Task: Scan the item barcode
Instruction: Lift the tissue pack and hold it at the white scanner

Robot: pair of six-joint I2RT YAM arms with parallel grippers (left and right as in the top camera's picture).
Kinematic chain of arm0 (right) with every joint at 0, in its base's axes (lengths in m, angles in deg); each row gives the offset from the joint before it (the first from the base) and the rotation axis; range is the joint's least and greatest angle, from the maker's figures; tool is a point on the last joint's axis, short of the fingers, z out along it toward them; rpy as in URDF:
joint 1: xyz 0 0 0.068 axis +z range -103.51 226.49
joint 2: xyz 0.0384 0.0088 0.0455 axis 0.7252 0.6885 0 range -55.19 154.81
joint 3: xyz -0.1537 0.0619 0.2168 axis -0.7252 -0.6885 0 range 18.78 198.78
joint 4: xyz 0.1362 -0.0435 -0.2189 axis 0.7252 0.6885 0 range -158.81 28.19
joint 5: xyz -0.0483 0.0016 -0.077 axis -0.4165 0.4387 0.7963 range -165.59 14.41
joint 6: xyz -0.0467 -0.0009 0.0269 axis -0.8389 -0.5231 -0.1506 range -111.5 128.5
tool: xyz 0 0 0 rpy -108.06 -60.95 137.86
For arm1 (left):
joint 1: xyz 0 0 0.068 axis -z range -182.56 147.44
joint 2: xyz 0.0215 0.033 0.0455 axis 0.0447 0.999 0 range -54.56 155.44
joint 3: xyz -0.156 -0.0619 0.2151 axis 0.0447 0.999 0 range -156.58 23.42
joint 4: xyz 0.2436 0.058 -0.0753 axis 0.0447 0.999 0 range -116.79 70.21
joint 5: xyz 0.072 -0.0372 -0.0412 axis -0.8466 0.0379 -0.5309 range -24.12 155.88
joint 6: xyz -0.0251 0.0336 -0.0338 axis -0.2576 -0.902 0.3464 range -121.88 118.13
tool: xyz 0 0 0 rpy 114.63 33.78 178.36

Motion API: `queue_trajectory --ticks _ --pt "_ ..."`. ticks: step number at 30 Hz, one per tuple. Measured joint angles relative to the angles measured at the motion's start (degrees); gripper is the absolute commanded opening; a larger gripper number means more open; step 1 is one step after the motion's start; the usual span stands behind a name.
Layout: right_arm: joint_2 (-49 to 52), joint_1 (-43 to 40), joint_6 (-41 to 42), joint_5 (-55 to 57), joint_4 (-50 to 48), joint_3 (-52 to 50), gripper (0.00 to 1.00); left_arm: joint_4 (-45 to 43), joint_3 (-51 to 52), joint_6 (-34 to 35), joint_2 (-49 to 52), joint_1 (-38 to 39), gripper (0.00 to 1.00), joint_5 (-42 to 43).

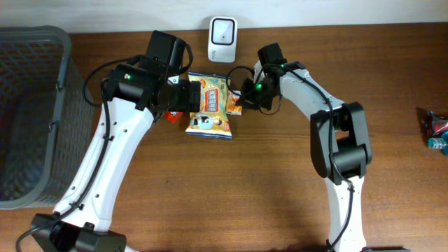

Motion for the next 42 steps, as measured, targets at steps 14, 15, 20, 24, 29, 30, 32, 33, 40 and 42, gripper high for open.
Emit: queue_trajectory --ticks 14,15,20,24,29,30,32,33,40,42 --pt "0.5 -14.9 -20.2 -41.7 -2.7 -0.5 0.04 0.0 0.0 0.0 0.0 0.0 0.99 0.0" --pt "0.5 -14.8 -21.6 -44.1 -2.9 -0.5 0.04 0.0 0.0 0.0 0.0 0.0 0.99 0.0" --pt "0.5 -13.1 -25.2 -51.3 -5.9 -0.5 0.04 0.0 0.0 0.0 0.0 0.0 0.99 0.0" --pt "0.5 -10.7 -25.4 -53.1 -9.4 -0.5 0.04 0.0 0.0 0.0 0.0 0.0 0.99 0.0" --pt "0.5 -7.6 -21.1 -53.8 -17.5 -0.6 0.04 0.0 0.0 0.0 0.0 0.0 0.99 0.0" --pt "0.5 -7.4 -19.1 -53.8 -19.5 -0.6 0.04 0.0 0.0 0.0 0.0 0.0 0.99 0.0" --pt "0.5 -7.4 -14.8 -53.8 -23.1 -0.6 0.04 0.0 0.0 0.0 0.0 0.0 0.99 0.0" --pt "0.5 -7.4 -12.7 -53.5 -24.1 -0.6 0.04 0.0 0.0 0.0 0.0 0.0 0.99 0.0" --pt "0.5 -7.5 2.6 -41.6 -24.9 -0.5 0.04 0.0 0.0 0.0 0.0 0.0 0.99 0.0" --pt "0.7 -7.5 5.7 -38.5 -24.8 0.5 0.04 0.0 0.0 0.0 0.0 0.0 0.99 0.0"
